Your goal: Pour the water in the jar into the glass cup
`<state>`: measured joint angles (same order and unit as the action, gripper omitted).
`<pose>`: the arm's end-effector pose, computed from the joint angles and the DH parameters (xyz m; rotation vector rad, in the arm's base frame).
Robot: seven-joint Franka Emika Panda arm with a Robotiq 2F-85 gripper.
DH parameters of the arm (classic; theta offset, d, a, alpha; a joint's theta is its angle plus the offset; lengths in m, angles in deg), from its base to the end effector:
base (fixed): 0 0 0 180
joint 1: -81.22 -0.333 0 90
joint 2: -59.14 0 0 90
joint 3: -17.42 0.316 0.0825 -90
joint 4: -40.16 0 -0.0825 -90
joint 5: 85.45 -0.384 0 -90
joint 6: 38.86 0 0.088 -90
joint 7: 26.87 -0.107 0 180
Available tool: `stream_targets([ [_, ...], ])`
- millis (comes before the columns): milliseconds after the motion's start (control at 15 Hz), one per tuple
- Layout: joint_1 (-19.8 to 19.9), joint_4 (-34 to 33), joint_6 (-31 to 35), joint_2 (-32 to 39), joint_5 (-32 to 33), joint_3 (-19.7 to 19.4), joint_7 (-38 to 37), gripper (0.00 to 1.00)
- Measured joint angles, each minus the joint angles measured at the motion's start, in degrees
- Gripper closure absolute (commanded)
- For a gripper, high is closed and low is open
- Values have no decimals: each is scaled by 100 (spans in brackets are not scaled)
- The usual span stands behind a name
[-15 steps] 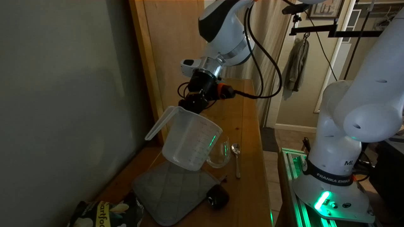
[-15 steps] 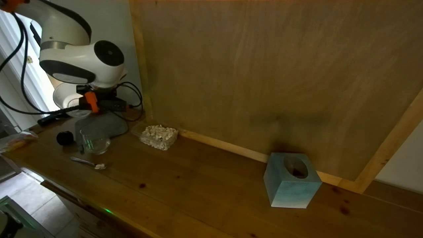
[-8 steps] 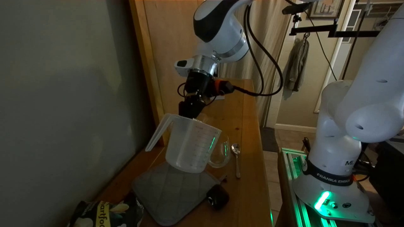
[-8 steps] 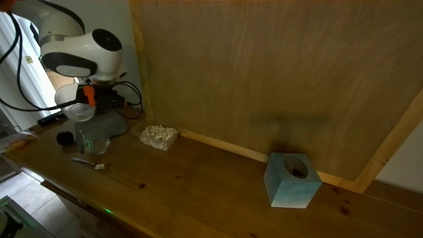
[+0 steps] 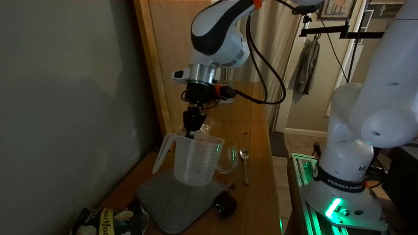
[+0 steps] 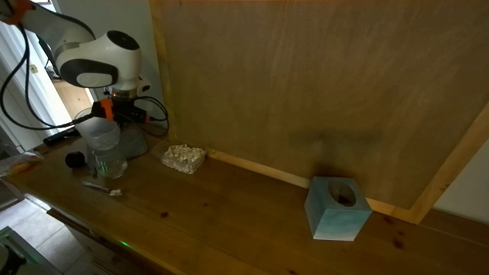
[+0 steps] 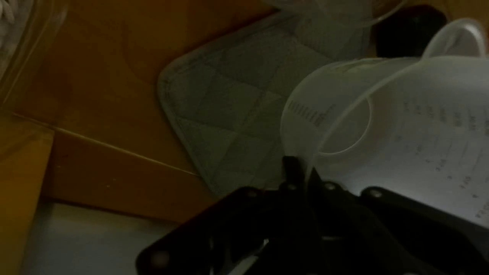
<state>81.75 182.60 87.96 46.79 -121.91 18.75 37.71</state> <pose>0.4455 0.0257 0.3681 -2.5022 -0.9654 -0.2921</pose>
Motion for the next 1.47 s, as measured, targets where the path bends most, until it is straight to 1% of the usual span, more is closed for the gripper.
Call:
stream_targets([
  [400,-78,-238,2,288,781,-2,-692,99],
  [667,-108,-352,106,398,997,-2,-953,99],
  [1000,-154,-407,216,549,1081,-2,-1141,99],
  [1067,-160,-415,226,582,1086,-2,-1158,74],
  [1200,-169,-433,240,646,1093,-2,-1181,66],
  [1467,-185,-494,241,732,1138,-2,-1256,38],
])
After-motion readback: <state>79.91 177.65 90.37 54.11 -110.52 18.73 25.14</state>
